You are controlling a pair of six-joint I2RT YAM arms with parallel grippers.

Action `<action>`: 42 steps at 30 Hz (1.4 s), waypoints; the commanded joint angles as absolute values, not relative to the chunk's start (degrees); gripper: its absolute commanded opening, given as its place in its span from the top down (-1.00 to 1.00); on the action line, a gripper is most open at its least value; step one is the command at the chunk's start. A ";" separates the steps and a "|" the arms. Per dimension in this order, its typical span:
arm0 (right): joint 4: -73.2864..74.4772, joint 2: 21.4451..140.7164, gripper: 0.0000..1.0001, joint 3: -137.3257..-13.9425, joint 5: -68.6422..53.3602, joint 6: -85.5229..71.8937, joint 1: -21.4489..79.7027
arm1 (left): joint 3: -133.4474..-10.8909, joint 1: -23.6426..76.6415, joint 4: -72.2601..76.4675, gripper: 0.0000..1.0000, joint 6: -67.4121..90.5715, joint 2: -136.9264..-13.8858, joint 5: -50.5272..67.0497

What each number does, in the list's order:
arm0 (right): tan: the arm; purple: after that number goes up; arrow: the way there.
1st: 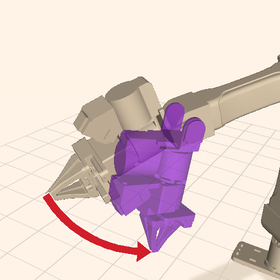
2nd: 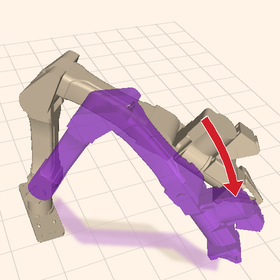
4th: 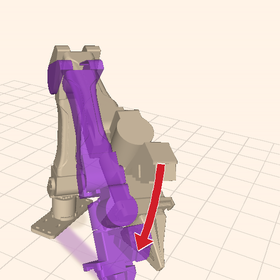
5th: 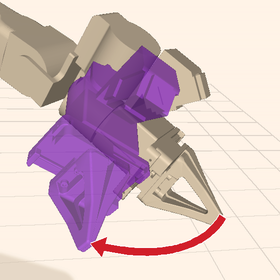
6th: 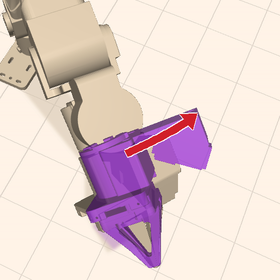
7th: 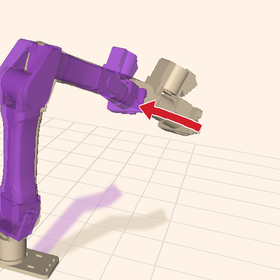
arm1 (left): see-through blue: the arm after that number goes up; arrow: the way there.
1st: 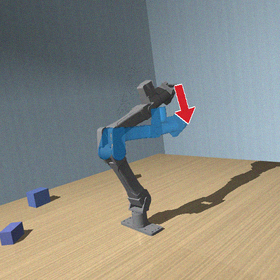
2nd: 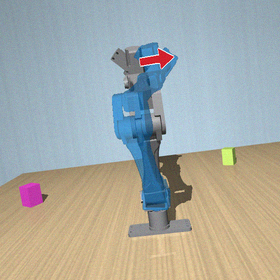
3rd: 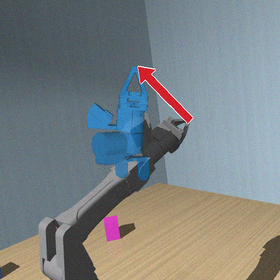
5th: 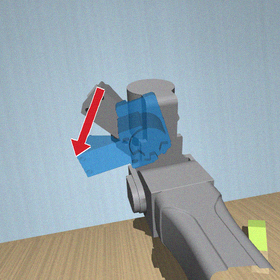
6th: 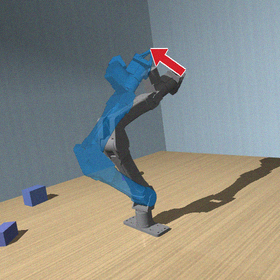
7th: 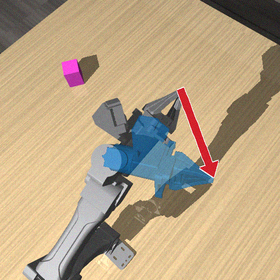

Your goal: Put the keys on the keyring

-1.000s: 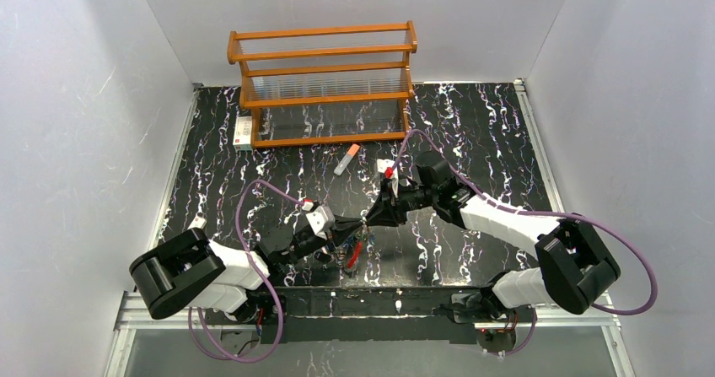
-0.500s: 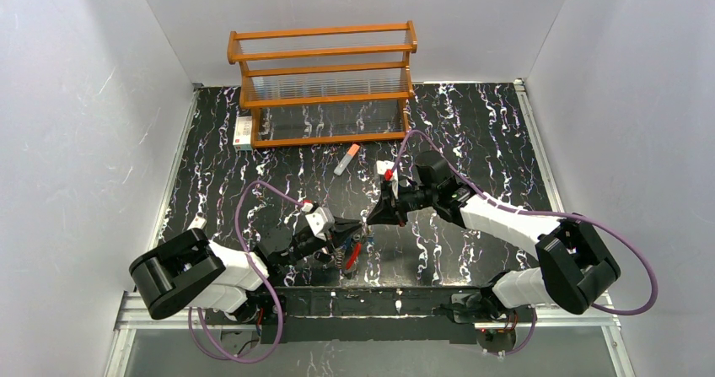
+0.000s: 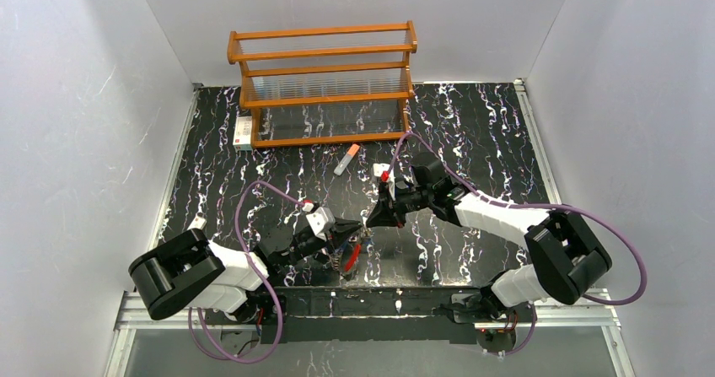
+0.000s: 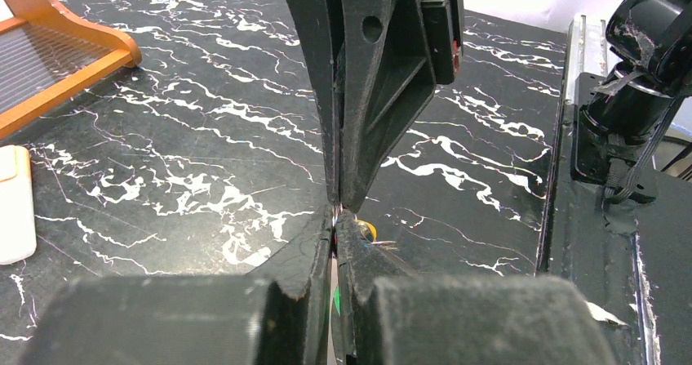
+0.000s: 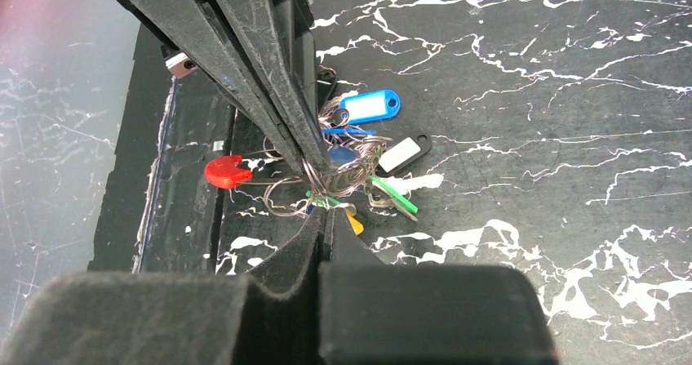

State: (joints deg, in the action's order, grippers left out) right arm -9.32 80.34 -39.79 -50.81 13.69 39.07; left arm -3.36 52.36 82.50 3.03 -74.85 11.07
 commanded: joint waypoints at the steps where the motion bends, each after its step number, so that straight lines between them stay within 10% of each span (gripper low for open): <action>1: -11.23 81.43 0.97 -39.55 -50.46 14.32 38.85 | -4.12 52.56 88.46 1.00 3.24 -73.27 11.53; 17: -18.55 81.88 0.97 -35.64 -55.87 13.50 39.86 | -3.96 52.58 90.40 1.00 3.52 -74.65 11.45; 28: -25.33 74.11 0.02 -31.03 -52.53 12.68 40.01 | -3.28 52.57 90.63 1.00 3.84 -73.66 10.99; 42: -40.13 73.49 -0.10 -29.19 -47.67 1.65 39.90 | -3.14 52.56 90.62 1.00 4.00 -72.62 12.37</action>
State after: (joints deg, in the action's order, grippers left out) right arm -32.58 71.29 -28.97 -48.18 6.13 39.88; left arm -3.07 52.36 86.63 4.10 -74.35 11.64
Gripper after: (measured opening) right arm 0.563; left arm 0.016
